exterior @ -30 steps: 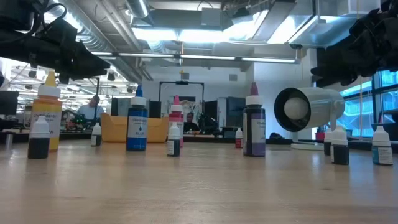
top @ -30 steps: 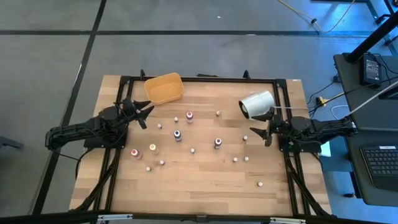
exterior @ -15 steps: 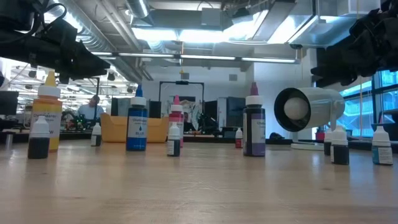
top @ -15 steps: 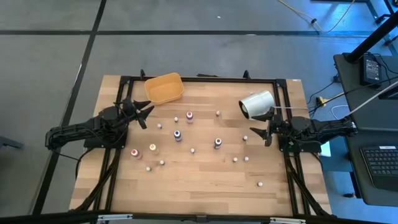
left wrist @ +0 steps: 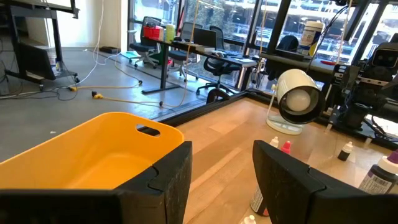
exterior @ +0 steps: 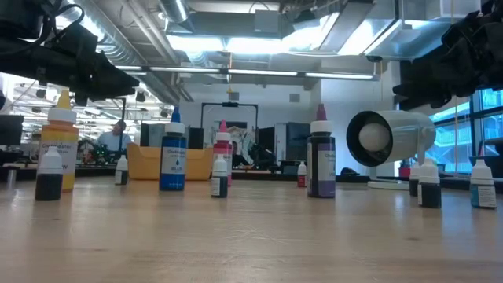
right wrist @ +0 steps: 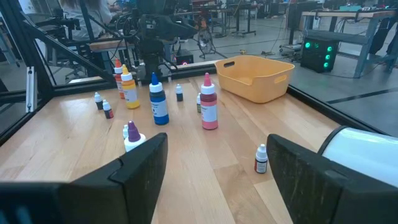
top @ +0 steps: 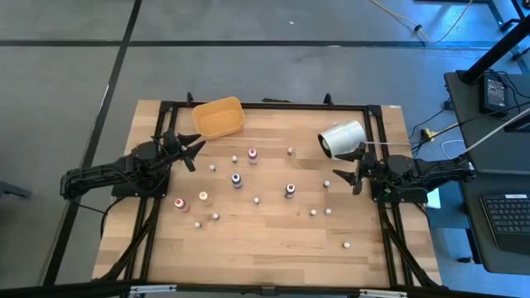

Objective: Pick & Place food coloring

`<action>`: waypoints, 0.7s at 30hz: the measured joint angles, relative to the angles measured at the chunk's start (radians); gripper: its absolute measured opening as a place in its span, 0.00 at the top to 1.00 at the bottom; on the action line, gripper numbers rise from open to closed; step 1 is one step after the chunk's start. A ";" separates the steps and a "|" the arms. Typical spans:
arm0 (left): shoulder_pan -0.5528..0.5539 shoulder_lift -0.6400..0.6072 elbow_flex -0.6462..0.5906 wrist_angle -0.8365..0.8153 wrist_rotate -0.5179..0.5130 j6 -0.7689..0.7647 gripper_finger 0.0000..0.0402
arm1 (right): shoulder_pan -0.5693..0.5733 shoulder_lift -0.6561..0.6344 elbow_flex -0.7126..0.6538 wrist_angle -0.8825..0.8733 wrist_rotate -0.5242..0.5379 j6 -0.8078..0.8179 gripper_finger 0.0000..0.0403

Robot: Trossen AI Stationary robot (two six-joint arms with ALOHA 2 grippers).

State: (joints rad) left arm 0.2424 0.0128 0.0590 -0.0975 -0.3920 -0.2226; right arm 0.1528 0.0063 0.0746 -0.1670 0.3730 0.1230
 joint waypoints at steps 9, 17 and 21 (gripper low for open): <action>0.000 0.000 0.000 0.000 0.000 0.000 0.59 | 0.000 0.000 0.000 0.000 0.000 0.000 0.32; 0.000 0.000 0.000 0.000 0.000 0.000 0.59 | 0.000 0.000 0.000 0.000 0.000 0.007 0.32; 0.000 0.000 0.000 0.000 0.000 0.000 0.59 | 0.000 0.000 0.000 0.000 0.000 0.002 0.32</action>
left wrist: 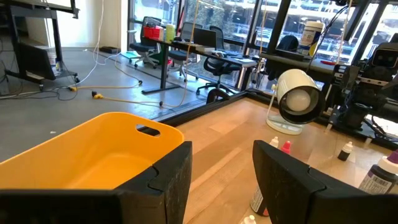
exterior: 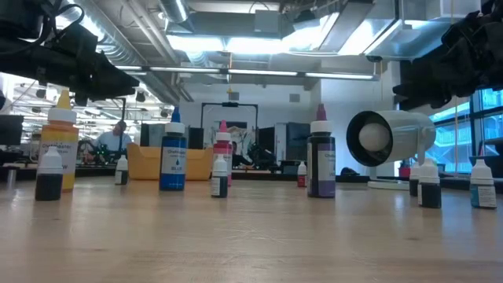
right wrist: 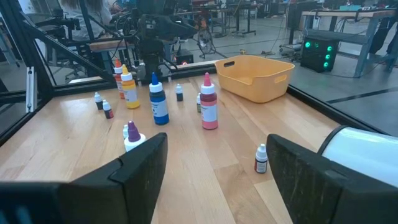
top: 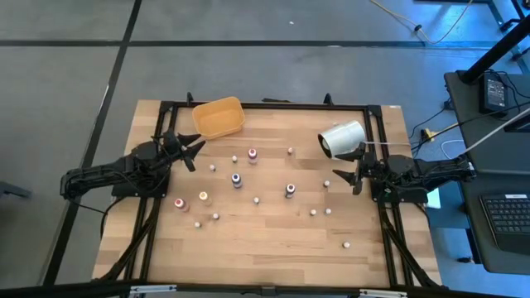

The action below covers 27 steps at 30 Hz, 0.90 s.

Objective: Pick & Place food coloring

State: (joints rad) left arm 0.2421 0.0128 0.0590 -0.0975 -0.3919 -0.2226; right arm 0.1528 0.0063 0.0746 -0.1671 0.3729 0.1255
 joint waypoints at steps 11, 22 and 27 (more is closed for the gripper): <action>0.000 0.000 -0.002 0.080 0.000 -0.125 0.59 | 0.000 0.000 0.000 0.000 0.000 0.000 0.32; 0.000 0.016 -0.002 0.285 0.121 -0.183 0.59 | 0.000 0.000 0.000 0.001 0.000 -0.008 0.32; 0.000 0.155 -0.001 0.514 0.186 -0.172 0.59 | 0.000 0.000 0.000 0.001 0.000 -0.080 0.32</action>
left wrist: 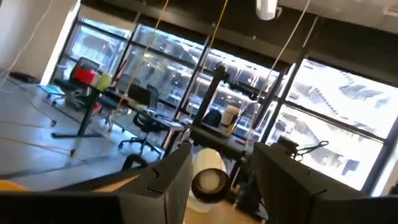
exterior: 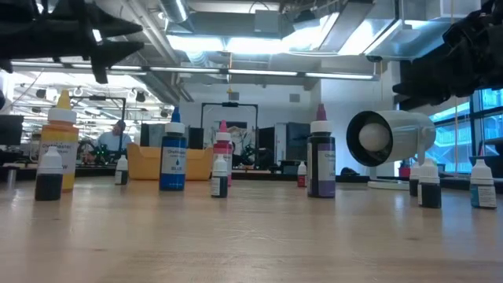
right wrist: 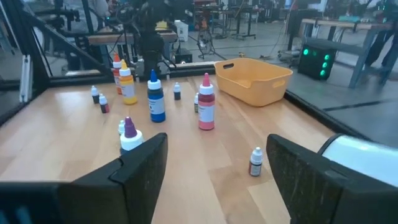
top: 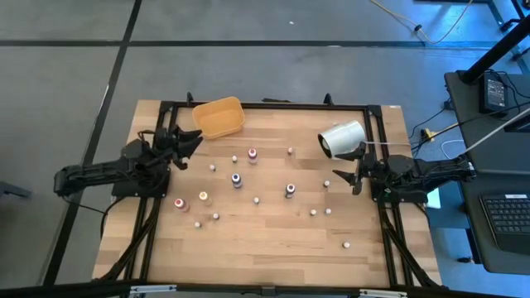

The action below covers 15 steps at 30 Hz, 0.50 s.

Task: Pick & Place food coloring
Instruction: Put the large pink food coloring bottle into the yellow bin

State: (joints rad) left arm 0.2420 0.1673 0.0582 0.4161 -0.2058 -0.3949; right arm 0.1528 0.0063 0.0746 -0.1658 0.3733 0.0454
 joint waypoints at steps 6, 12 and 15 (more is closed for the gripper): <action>0.000 0.318 0.103 0.028 0.006 -0.010 0.59 | 0.000 0.000 0.000 0.001 0.000 -0.007 0.32; 0.000 0.697 0.375 -0.005 0.162 0.129 0.59 | 0.000 0.000 0.000 0.003 0.000 -0.028 0.32; 0.000 0.868 0.539 -0.106 0.240 0.238 0.59 | 0.000 0.000 0.000 0.003 0.000 -0.028 0.32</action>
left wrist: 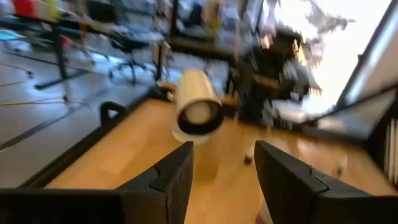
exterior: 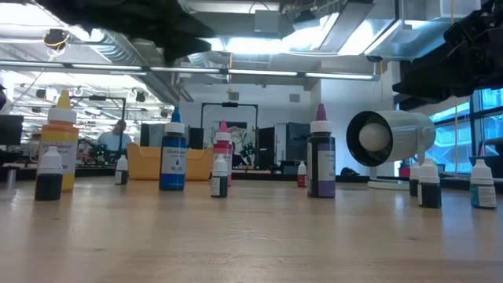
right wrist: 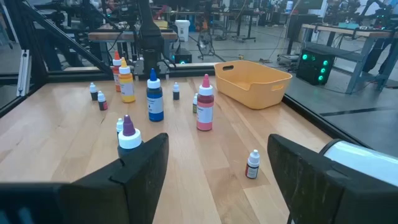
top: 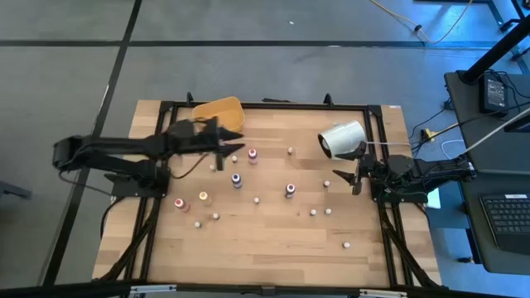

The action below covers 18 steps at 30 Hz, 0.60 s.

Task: Pick & Place food coloring
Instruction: Put the large pink food coloring bottle into the yellow bin

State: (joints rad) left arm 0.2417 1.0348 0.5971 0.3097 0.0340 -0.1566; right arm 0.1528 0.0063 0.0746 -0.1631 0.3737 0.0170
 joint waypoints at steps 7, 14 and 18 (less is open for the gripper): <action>0.000 0.288 0.338 -0.356 0.046 0.132 0.59 | 0.000 0.000 0.000 -0.001 0.000 0.001 0.32; 0.002 0.440 0.481 -0.504 -0.025 0.153 0.59 | 0.000 0.000 0.000 -0.001 0.000 0.001 0.32; 0.002 0.459 0.483 -0.501 -0.077 0.153 0.59 | 0.000 0.000 0.000 -0.002 0.000 0.001 0.32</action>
State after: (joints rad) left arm 0.2440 1.4942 1.0800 -0.1913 -0.0427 -0.0032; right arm 0.1528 0.0063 0.0746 -0.1646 0.3737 0.0177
